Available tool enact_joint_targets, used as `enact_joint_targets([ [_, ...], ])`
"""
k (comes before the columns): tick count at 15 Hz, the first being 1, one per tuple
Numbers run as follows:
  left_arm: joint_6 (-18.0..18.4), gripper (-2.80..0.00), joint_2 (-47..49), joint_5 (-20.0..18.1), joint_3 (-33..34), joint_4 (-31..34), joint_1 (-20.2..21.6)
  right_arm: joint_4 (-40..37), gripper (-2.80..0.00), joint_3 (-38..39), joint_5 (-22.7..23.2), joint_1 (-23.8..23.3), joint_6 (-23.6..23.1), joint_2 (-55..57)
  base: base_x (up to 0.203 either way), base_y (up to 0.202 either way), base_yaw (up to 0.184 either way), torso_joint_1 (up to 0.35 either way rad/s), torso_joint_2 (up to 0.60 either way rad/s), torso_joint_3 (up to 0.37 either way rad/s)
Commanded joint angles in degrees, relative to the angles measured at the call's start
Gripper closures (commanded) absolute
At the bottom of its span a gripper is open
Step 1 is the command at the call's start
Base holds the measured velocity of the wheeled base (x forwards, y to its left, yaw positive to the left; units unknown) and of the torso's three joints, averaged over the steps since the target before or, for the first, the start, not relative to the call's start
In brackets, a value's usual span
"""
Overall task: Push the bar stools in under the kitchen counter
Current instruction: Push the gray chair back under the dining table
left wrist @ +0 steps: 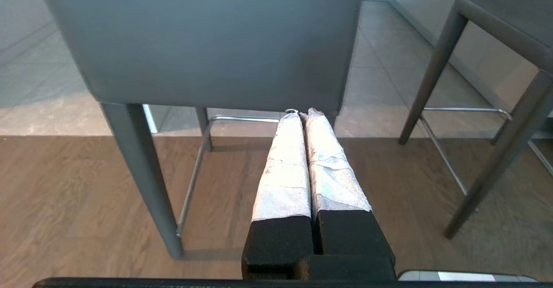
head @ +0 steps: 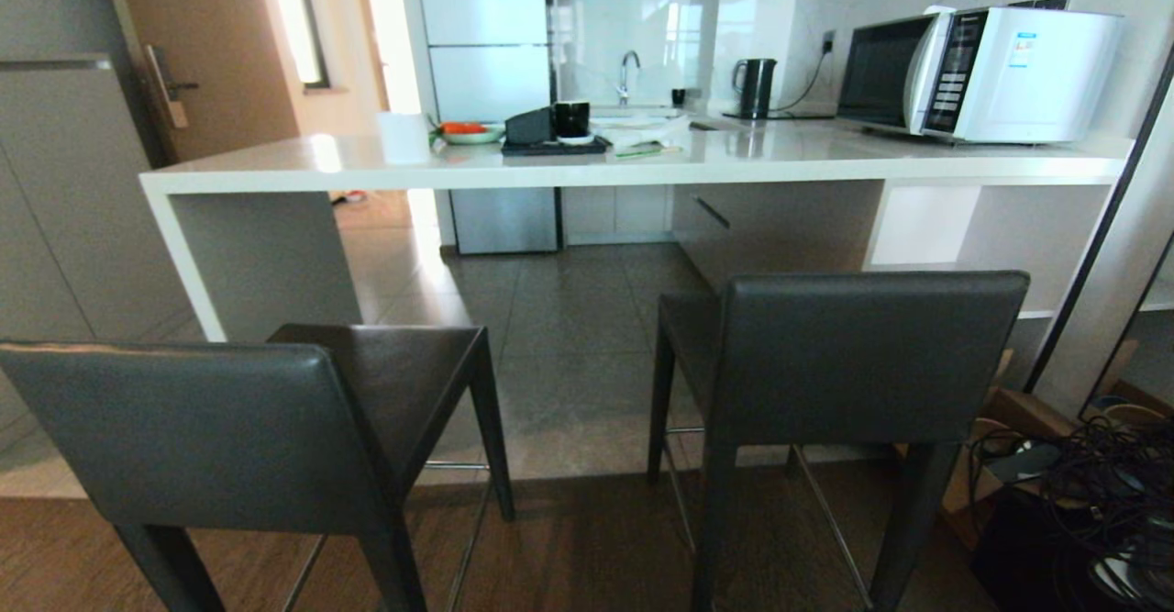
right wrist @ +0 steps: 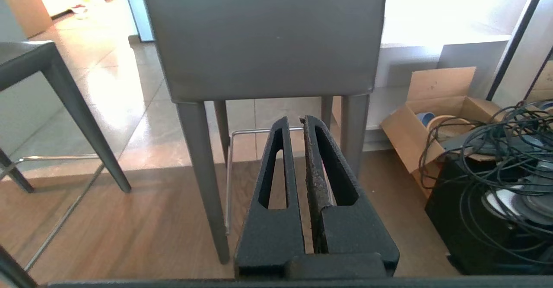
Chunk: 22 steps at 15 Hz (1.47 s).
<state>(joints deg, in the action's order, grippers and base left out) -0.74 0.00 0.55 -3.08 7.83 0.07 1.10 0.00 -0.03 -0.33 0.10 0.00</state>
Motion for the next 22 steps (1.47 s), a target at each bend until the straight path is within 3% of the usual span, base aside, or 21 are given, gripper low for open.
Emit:
enact_joint_targets([
  [1,-0.05,0.0,0.0,0.07,0.01,0.0,-0.07,0.05,0.0,0.35,0.03,-0.02,-0.01,0.09,0.0,-0.077,0.004,-0.002,0.0,0.002],
  [11,-0.05,0.0,0.0,0.07,0.01,0.08,0.0,0.05,0.0,0.35,0.03,-0.02,-0.01,0.09,0.0,0.0,0.0,0.0,0.0,0.0],
  [18,-0.05,0.0,0.0,0.07,0.01,0.08,0.0,0.05,0.0,0.35,0.03,-0.02,-0.01,0.09,0.157,0.0,0.002,0.004,0.0,0.003],
  [22,-0.05,0.0,0.0,0.15,0.01,0.0,0.01,0.05,0.0,0.37,0.03,-0.02,-0.01,0.09,0.0,0.0,0.0,0.0,0.0,0.0],
])
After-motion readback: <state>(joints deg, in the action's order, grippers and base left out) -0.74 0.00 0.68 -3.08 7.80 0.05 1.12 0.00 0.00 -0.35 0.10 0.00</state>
